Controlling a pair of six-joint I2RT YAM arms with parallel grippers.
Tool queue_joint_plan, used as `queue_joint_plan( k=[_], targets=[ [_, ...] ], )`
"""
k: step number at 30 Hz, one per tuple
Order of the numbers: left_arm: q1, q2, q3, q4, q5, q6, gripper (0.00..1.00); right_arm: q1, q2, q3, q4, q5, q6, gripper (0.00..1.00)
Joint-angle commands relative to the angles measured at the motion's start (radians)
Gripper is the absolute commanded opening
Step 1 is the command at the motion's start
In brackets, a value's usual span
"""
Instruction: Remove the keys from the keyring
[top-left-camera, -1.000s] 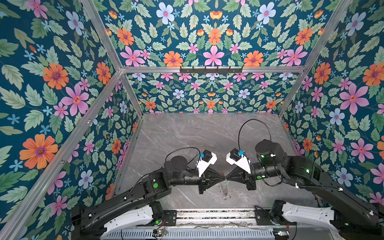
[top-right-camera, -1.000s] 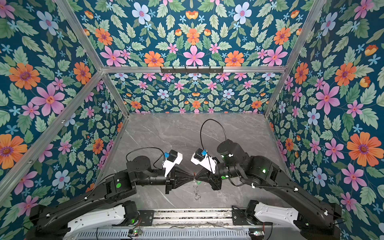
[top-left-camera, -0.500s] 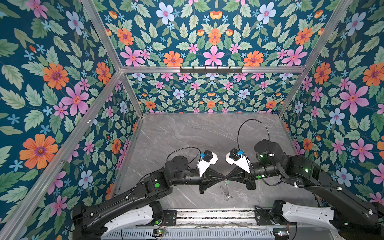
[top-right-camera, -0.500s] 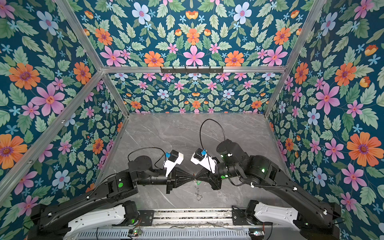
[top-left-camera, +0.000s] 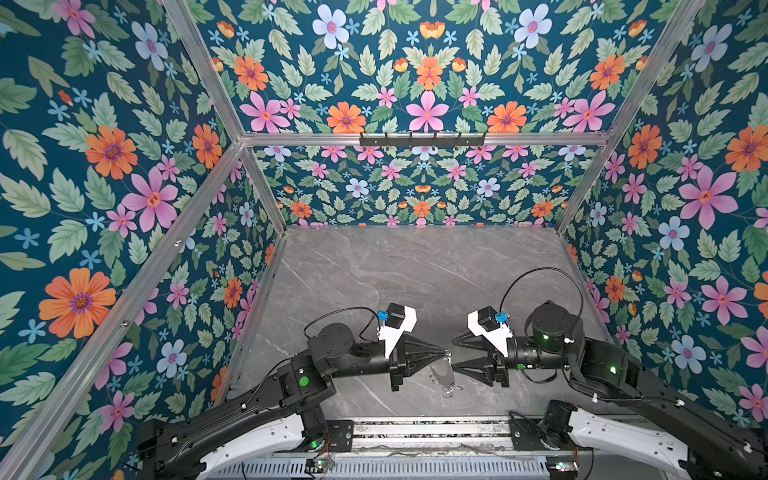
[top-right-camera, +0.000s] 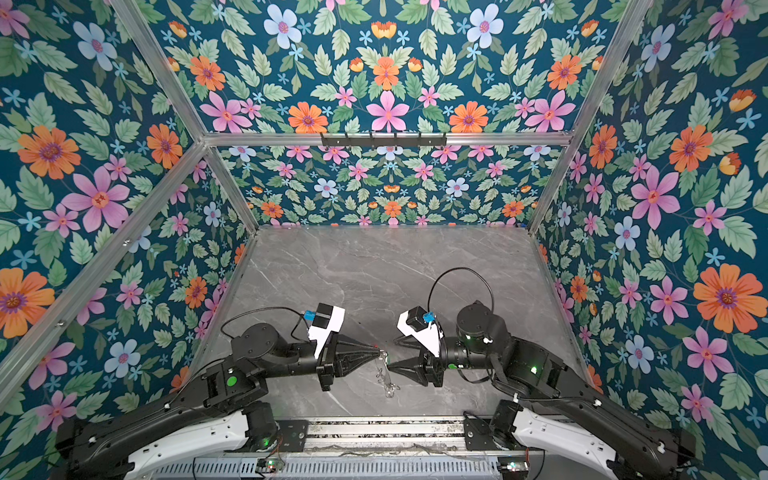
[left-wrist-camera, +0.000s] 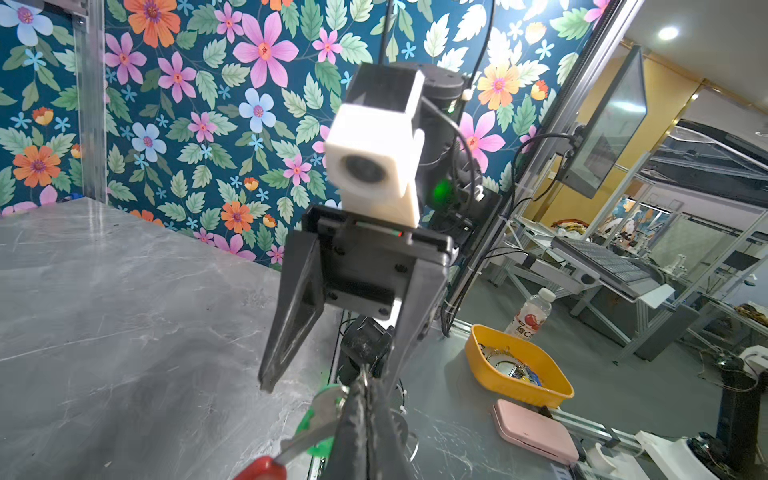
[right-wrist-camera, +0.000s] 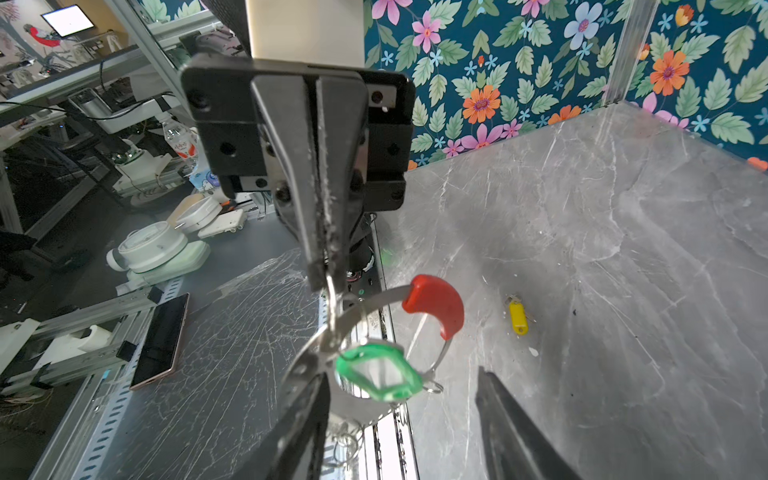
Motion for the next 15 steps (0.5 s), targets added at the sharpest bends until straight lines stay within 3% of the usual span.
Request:
queue_joint_plan(
  k=[1,6,11,15],
  targets=[
    [0.000,0.009,0.011,0.054,0.053,0.011,0.00,0.001,0.007,-0.001,0.103,-0.037,0.013,0.60],
    [0.000,0.018,0.013,0.056,0.059,0.005,0.00,0.001,0.020,0.000,0.112,-0.025,0.014,0.59],
    [0.000,-0.010,0.003,0.055,0.001,0.001,0.00,0.001,0.026,0.010,0.083,-0.054,0.016,0.47],
    [0.000,-0.022,-0.003,0.053,-0.038,0.001,0.00,0.001,0.021,0.005,0.085,-0.066,0.023,0.32]
  ],
)
